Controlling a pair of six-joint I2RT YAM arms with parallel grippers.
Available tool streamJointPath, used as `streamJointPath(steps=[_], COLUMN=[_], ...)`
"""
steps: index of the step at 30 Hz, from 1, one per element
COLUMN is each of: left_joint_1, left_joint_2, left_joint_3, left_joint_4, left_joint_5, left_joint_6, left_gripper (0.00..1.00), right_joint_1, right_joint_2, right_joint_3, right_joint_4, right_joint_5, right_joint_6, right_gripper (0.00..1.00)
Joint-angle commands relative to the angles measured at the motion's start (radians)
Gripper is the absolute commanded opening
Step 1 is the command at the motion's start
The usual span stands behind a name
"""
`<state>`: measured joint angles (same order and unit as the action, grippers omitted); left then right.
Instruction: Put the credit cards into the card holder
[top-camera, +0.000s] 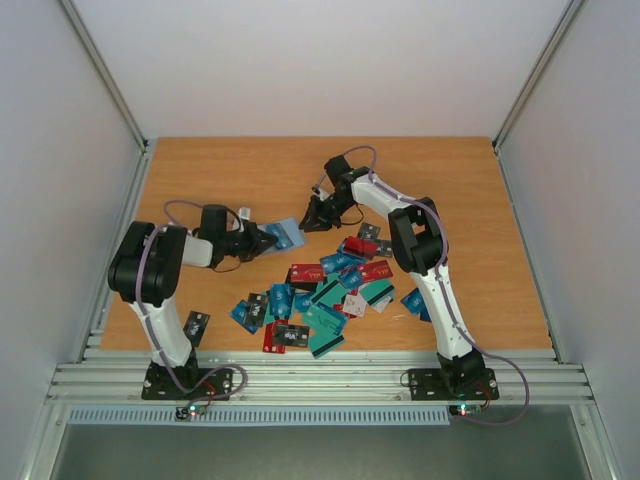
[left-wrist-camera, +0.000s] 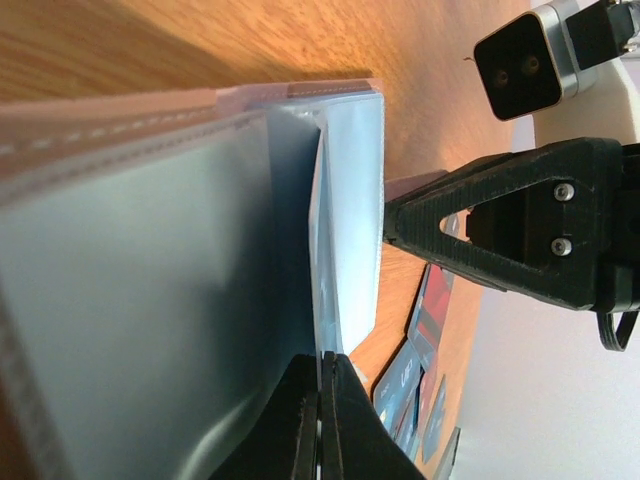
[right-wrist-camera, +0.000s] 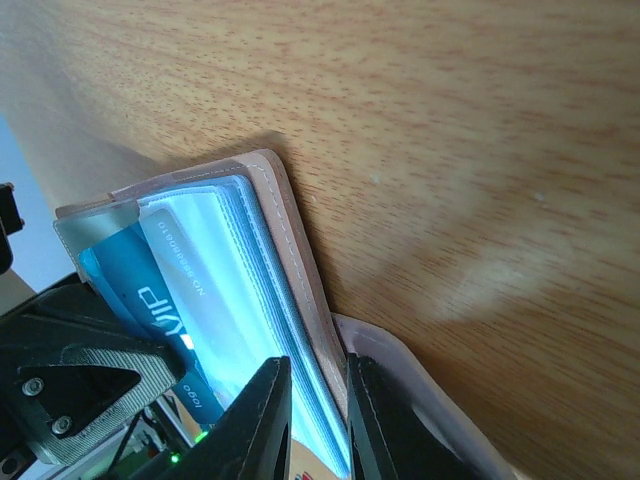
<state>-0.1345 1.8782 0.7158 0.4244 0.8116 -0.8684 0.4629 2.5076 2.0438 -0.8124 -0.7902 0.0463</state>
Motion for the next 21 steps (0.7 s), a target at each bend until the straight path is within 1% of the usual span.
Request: streamJointPath(steps=[1, 7, 18, 21], left_joint_1=[-0.004, -0.004, -0.01, -0.014], left_joint_2=[0.04, 0.063, 0.129, 0.132], left_joint_3=[0.05, 0.101, 0.177, 0.192], left_joint_4=[-0.059, -0.117, -0.143, -0.178], left_joint_5=[0.025, 0.054, 0.11, 0.116], left_joint_6=[0.037, 0.074, 0.086, 0.102], left_gripper=[0.0, 0.0, 0.0, 0.0], right_joint_1=[0.008, 0.008, 0.008, 0.008], right_joint_2=[0.046, 0.048, 0.05, 0.052], right_joint_3=[-0.024, -0.024, -0.024, -0.024], right_joint_4=[-0.014, -0.014, -0.018, -0.018], right_joint_5=[0.026, 0.024, 0.02, 0.019], right_joint_6=[0.003, 0.004, 0.003, 0.003], right_gripper=[0.18, 0.17, 0.17, 0.17])
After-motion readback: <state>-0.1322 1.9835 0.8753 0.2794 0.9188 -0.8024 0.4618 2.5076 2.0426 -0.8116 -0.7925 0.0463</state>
